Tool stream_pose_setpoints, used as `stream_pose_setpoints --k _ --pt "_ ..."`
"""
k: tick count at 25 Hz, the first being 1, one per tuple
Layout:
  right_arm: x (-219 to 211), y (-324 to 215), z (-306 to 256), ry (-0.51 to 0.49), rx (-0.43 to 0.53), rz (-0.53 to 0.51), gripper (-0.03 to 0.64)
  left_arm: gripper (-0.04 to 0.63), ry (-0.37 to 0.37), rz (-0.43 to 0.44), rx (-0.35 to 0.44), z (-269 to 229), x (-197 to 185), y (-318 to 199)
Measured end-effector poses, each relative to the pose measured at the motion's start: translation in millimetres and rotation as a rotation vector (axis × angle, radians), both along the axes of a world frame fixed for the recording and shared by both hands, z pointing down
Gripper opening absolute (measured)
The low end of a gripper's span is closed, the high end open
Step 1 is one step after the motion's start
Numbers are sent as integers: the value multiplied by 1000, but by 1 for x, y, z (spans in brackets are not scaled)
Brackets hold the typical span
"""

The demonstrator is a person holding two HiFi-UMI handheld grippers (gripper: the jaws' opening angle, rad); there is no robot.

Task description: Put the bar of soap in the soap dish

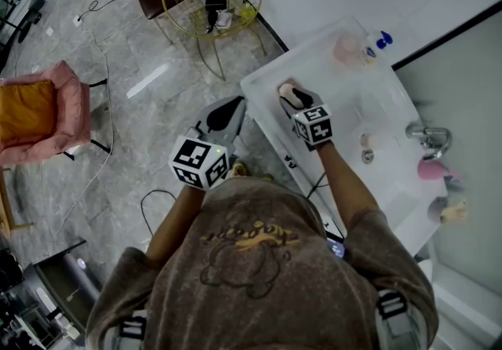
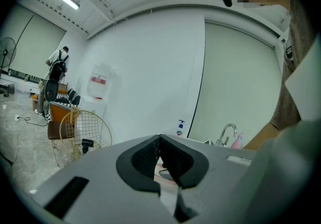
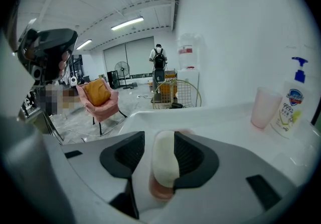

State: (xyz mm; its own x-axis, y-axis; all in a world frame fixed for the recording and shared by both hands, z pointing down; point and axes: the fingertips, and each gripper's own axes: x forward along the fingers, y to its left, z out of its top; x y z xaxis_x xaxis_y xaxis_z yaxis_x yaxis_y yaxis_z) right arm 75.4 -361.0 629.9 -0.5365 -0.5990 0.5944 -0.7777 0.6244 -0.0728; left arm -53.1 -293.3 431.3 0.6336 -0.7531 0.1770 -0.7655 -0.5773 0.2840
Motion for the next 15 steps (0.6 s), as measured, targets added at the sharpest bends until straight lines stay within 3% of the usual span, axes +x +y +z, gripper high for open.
stream_pose_setpoints --k 15 --pt "18 18 -85 -120 151 71 184 2 31 77 8 -4 25 6"
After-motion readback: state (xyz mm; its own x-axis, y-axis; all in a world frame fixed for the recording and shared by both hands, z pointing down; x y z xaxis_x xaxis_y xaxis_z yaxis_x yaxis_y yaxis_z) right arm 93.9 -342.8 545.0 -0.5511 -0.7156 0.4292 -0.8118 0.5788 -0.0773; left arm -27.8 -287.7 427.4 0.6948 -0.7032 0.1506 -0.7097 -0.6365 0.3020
